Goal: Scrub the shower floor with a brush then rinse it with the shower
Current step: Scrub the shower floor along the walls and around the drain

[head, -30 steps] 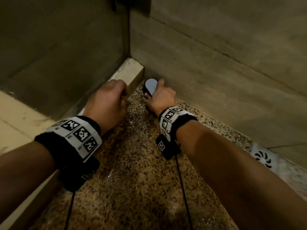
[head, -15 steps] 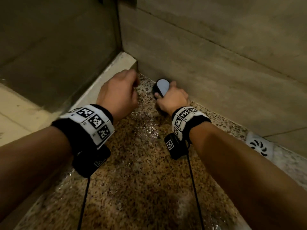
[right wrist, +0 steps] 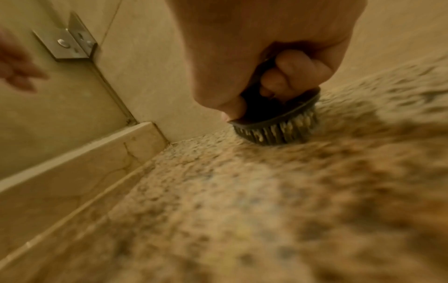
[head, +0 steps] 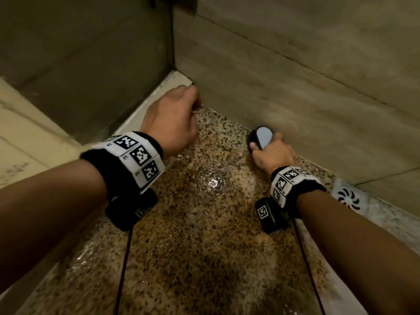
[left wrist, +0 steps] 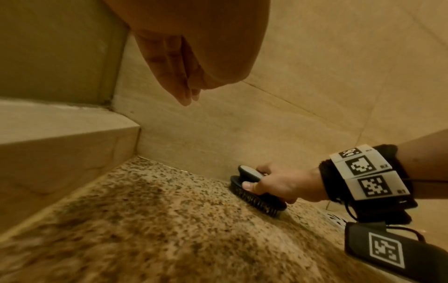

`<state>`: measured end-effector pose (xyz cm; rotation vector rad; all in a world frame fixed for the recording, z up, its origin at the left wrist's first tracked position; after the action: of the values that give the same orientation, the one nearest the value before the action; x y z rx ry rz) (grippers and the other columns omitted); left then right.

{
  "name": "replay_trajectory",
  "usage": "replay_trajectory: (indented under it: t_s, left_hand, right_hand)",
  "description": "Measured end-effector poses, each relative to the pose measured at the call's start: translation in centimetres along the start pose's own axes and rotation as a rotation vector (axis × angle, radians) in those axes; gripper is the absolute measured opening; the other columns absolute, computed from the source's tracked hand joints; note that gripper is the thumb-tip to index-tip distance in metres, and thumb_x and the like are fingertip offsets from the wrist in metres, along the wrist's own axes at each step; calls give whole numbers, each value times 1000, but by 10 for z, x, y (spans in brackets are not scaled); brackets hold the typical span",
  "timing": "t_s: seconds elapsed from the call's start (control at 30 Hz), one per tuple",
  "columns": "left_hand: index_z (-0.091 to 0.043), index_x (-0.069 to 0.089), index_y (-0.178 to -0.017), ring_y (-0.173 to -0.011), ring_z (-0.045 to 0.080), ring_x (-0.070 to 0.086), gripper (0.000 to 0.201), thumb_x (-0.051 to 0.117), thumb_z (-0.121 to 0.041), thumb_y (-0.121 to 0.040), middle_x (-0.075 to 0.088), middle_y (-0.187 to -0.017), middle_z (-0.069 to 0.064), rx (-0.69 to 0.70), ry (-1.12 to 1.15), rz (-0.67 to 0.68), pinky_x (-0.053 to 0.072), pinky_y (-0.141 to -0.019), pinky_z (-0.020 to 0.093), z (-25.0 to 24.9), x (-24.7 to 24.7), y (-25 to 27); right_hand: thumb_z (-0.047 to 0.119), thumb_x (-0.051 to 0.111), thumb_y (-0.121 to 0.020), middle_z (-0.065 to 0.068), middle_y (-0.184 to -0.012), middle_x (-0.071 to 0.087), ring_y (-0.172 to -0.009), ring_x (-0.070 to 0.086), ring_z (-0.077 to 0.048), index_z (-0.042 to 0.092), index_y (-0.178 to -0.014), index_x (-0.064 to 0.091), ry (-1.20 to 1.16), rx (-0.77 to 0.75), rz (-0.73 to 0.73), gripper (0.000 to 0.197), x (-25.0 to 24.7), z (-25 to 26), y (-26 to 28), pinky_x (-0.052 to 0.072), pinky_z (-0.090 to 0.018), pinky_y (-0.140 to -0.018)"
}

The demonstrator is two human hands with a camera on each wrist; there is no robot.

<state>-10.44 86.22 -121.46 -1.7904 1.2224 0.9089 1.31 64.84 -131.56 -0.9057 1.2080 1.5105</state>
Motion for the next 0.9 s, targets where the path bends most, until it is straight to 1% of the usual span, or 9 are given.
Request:
replay_trajectory:
  t_s: [0.2,0.33,0.43,0.53,0.6,0.7,0.77,0.83,0.9]
  left_hand:
    - [-11,57,-97,-88,29,57,18,52,-7,-80,59,-97,10,-85,6,-38,49,-77,45,42,-19,11]
    - [-15,56,-94,-83,21,55,18,52,-5,-79,55,-90,1,-130,31,-78,49,-75,38,59,-34,14]
    - [-15,57,-97,-85,20,55,18,53,-6,-81,55,-93,2,-156,10,-66,47,-75,35,68,-37,22]
    - [-13,57,-98,-86,23,56,19,53,-6,-80,57,-94,4,-131,-16,-31,47,-75,35,73,-35,30]
    - [-13,57,-99,-87,24,56,20,52,-6,-81,58,-96,4,-119,-27,-4,48,-76,37,75,-34,34]
    - [-13,56,-99,-88,23,57,21,52,-6,-80,60,-97,5,-90,-32,40,50,-78,39,69,-31,37]
    - [-12,56,-99,-89,24,57,23,52,-5,-78,61,-97,6,-82,-37,60,50,-78,40,68,-31,36]
    - [-12,56,-100,-90,26,58,24,52,-4,-77,61,-98,6,-89,-40,53,50,-78,40,68,-32,36]
    - [-12,56,-101,-90,26,57,24,53,-4,-78,61,-99,6,-88,-46,51,50,-78,40,68,-33,35]
  right_hand:
    - [49,56,-90,-23,-121,57,-116,51,-42,6,-127,38,42,-93,-14,59,15,62,-7,42,-42,-92]
    - [50,55,-91,-21,-121,56,-116,51,-40,6,-134,35,55,-174,6,64,22,114,4,42,-41,-92]
    - [53,56,-88,-9,-101,58,-96,61,-31,15,-134,37,138,-478,80,63,39,143,49,52,-37,-80]
    - [52,61,-82,-2,-94,65,-85,64,-26,22,-126,44,214,-882,176,57,59,139,113,49,-30,-68]
    - [53,61,-82,-2,-96,65,-85,64,-25,24,-130,40,186,-842,209,59,54,134,95,49,-31,-68]
    - [56,56,-87,-8,-107,64,-93,61,-29,19,-133,38,144,-438,40,63,25,129,30,47,-34,-74]
    - [51,59,-85,-7,-106,65,-88,60,-27,20,-135,37,174,-553,60,62,30,129,50,48,-33,-72]
    - [42,63,-82,-2,-104,66,-87,62,-23,26,-134,42,193,-889,266,58,52,132,121,49,-30,-71]
    - [47,63,-82,-2,-101,65,-91,64,-25,27,-129,45,197,-941,290,54,59,131,119,50,-29,-75]
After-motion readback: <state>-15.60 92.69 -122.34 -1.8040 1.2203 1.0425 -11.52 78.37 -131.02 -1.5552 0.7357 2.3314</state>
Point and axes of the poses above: each hand's wrist, its own y-axis away from the middle knuckle, its own x-axis out of the palm, z = x × y, the point moved 2 cm from there along -y, towards the middle knuckle
